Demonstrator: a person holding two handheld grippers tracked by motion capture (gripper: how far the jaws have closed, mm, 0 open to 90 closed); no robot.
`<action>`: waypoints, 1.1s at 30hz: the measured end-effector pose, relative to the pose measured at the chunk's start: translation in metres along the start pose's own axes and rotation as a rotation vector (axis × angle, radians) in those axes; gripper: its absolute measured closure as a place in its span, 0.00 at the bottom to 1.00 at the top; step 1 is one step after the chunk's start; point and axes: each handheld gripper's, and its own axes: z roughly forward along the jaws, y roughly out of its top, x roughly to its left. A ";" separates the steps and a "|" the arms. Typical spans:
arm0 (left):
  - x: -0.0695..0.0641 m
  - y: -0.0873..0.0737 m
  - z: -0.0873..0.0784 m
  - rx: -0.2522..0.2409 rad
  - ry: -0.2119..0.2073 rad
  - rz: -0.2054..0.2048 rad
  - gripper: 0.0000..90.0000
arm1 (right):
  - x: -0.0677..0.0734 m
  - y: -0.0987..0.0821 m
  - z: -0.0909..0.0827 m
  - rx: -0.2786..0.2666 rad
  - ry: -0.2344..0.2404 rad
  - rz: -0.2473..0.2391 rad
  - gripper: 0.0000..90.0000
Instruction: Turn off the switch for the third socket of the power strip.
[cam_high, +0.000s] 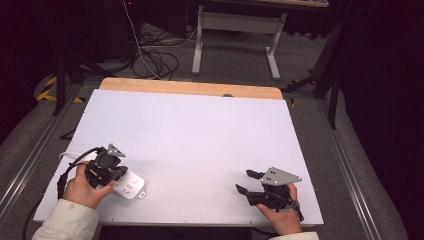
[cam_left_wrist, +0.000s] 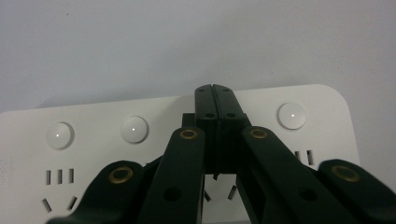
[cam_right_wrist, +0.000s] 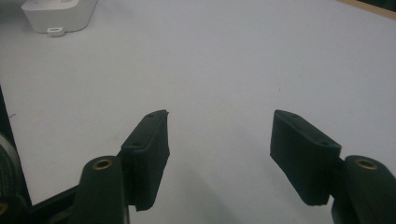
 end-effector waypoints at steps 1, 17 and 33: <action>0.000 0.000 0.000 0.002 0.001 0.004 1.00 | 0.000 0.000 0.000 0.000 0.000 0.000 0.41; -0.001 0.001 0.000 0.005 0.009 0.001 1.00 | 0.000 0.000 0.000 0.004 -0.003 0.000 0.41; 0.001 -0.001 -0.003 -0.033 0.004 -0.050 1.00 | -0.001 -0.001 0.000 0.004 -0.007 0.004 0.41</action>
